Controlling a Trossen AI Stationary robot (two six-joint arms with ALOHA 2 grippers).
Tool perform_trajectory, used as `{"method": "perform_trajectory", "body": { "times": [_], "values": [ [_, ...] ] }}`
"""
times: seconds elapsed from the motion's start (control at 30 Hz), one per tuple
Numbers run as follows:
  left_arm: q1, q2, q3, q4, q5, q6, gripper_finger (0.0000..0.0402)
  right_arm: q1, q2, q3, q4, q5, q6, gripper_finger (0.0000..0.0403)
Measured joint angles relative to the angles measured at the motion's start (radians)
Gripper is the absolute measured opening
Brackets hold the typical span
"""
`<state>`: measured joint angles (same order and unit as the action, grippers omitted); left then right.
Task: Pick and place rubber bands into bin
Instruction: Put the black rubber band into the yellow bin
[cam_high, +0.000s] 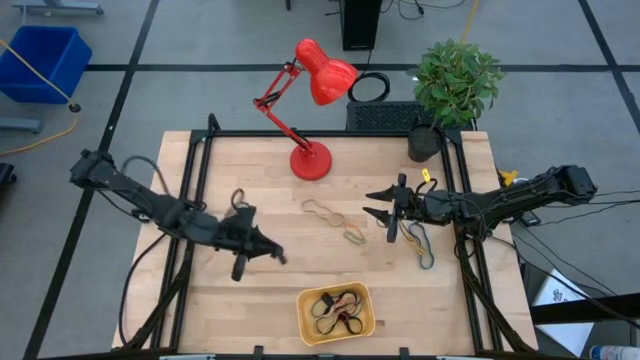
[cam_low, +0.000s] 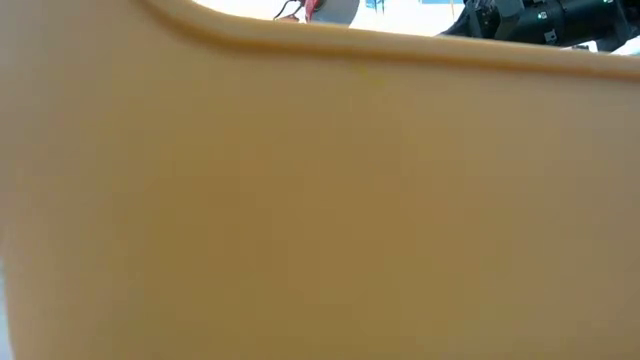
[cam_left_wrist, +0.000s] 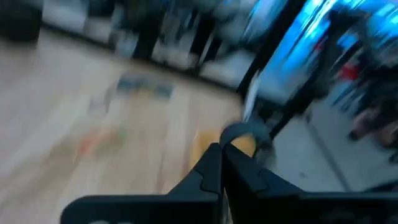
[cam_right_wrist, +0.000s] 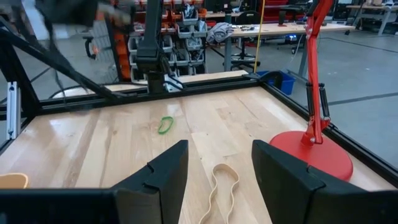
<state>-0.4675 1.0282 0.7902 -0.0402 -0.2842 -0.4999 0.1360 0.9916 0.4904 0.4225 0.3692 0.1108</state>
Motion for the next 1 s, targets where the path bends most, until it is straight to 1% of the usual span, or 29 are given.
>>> {"method": "perform_trajectory", "body": {
  "times": [0.17,0.23,0.3,0.37,0.47,0.63,0.7,0.77,0.83,0.93,1.0],
  "values": [
    [0.008,0.007,0.001,0.240,-0.002,0.129,0.0005,0.000,0.000,0.000,0.020,0.000,-0.003,0.0172],
    [0.016,0.025,0.001,0.290,0.013,0.163,0.0007,0.000,0.000,0.000,0.025,0.000,-0.010,0.0172],
    [0.019,0.049,0.022,0.286,0.021,0.187,0.0007,0.000,0.000,0.000,0.025,0.000,-0.011,0.0172],
    [0.018,0.082,0.080,0.241,0.026,0.217,0.0005,0.000,0.000,0.000,0.024,0.000,-0.011,0.0173],
    [0.018,0.152,0.215,0.113,0.055,0.255,0.0006,0.000,0.000,0.000,0.023,0.000,-0.011,0.0173],
    [0.018,0.302,0.480,-0.189,0.086,0.295,0.0004,0.000,0.000,0.000,0.022,-0.003,-0.011,0.0172],
    [0.018,0.367,0.574,-0.277,0.094,0.288,0.0006,0.000,0.000,0.000,0.018,-0.003,-0.011,0.0173],
    [0.018,0.433,0.654,-0.325,0.112,0.290,0.0008,0.000,0.000,0.000,0.009,-0.003,-0.011,0.0174],
    [0.018,0.493,0.708,-0.344,0.147,0.298,0.0006,0.000,0.000,0.000,0.000,-0.004,-0.011,0.0173],
    [0.018,0.569,0.755,-0.350,0.195,0.295,0.0005,0.000,0.000,0.000,-0.024,-0.004,-0.011,0.0172],
    [0.017,0.611,0.762,-0.349,0.202,0.254,0.0008,0.000,0.000,0.000,-0.031,-0.004,-0.011,0.0173]
  ]
}}
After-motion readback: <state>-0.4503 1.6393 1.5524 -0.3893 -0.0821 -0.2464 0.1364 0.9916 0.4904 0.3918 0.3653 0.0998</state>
